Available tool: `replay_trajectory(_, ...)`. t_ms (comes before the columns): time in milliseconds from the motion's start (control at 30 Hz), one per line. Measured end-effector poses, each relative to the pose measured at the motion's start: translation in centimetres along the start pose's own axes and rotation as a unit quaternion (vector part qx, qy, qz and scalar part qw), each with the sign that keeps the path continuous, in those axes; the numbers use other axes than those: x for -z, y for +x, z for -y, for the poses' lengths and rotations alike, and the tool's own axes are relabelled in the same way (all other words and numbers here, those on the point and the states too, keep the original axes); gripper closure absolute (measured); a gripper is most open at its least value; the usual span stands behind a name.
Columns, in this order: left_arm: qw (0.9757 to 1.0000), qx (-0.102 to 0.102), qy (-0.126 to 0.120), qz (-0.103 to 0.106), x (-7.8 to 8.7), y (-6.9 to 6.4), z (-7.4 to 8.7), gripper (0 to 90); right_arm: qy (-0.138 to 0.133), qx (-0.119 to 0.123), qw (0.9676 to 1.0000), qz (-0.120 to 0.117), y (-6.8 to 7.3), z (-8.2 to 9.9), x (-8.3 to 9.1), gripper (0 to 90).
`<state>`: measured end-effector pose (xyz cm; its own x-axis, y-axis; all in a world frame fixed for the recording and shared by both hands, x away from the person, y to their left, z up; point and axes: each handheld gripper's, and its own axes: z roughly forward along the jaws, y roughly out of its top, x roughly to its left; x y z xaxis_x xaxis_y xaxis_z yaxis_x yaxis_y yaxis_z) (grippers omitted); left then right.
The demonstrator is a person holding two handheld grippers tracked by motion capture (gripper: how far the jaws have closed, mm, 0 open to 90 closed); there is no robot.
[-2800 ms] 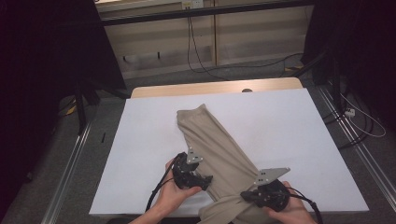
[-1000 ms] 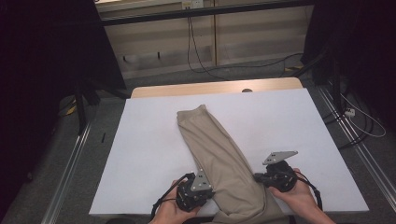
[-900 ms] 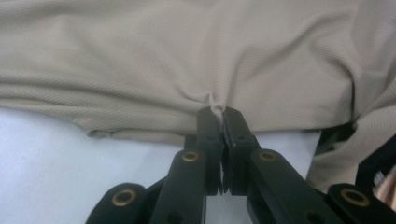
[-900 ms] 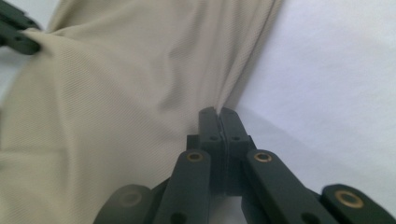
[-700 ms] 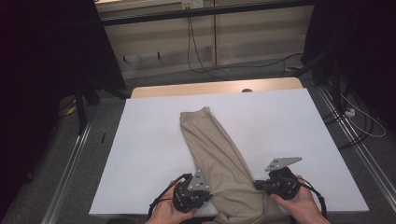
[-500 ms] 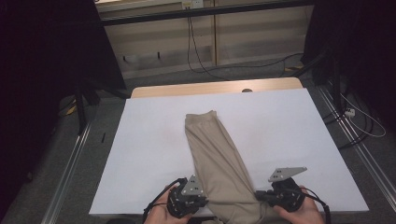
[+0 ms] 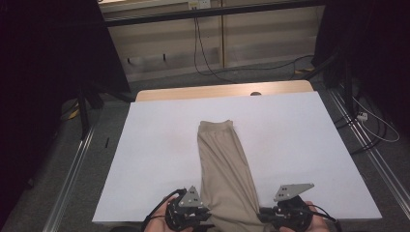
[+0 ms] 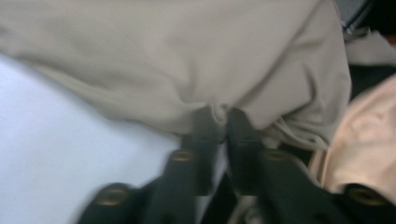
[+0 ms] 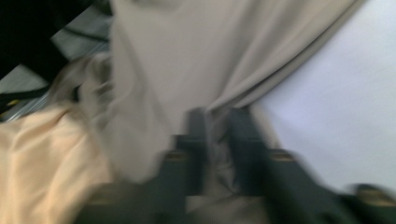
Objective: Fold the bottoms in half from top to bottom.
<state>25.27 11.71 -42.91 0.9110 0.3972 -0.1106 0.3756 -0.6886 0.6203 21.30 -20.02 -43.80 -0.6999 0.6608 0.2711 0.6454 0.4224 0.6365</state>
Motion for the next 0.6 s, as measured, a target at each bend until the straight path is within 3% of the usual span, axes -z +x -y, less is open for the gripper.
replay_trajectory(67,0.9998,0.01,-0.012,-0.009,0.0,0.5,-0.1,50.8,-0.027,0.007,0.9994,0.021,-0.9,-1.1,0.3,57.1)
replay_trajectory(133,0.9993,0.025,-0.028,-0.011,0.2,1.4,-0.3,47.6,-0.033,0.015,0.999,0.026,-1.2,-1.5,0.3,56.1)
replay_trajectory(167,0.9987,0.031,-0.035,-0.019,0.3,1.9,-0.5,41.5,-0.04,0.018,0.9985,0.033,-1.6,-2.0,0.3,52.4)
replay_trajectory(233,0.9973,0.042,-0.045,-0.038,0.5,3.0,-1.0,39.6,-0.05,0.023,0.9976,0.042,-2.6,-3.2,0.0,47.4)
replay_trajectory(333,0.9946,0.049,-0.067,-0.062,0.7,4.6,-1.5,26.8,-0.062,0.021,0.9967,0.049,-4.2,-5.0,-0.7,43.6)
replay_trajectory(433,0.991,0.052,-0.082,-0.091,0.3,6.6,-2.0,26.3,-0.074,0.029,0.9951,0.058,-5.2,-6.9,-1.2,43.2)
replay_trajectory(500,0.9881,0.073,-0.091,-0.099,0.0,8.2,-2.5,25.2,-0.09,0.026,0.9933,0.068,-6.3,-8.8,-1.8,45.4)
replay_trajectory(533,0.9865,0.082,-0.096,-0.104,-0.1,9.0,-2.8,25.2,-0.09,0.026,0.9933,0.068,-6.3,-8.8,-1.8,45.4)
replay_trajectory(567,0.9845,0.082,-0.099,-0.119,-0.5,10.6,-3.6,25.2,-0.092,0.026,0.9922,0.08,-7.1,-10.1,-2.5,47.8)
replay_trajectory(600,0.9845,0.082,-0.099,-0.119,-0.5,10.6,-3.6,25.3,-0.092,0.026,0.9922,0.08,-7.1,-10.1,-2.5,47.8)
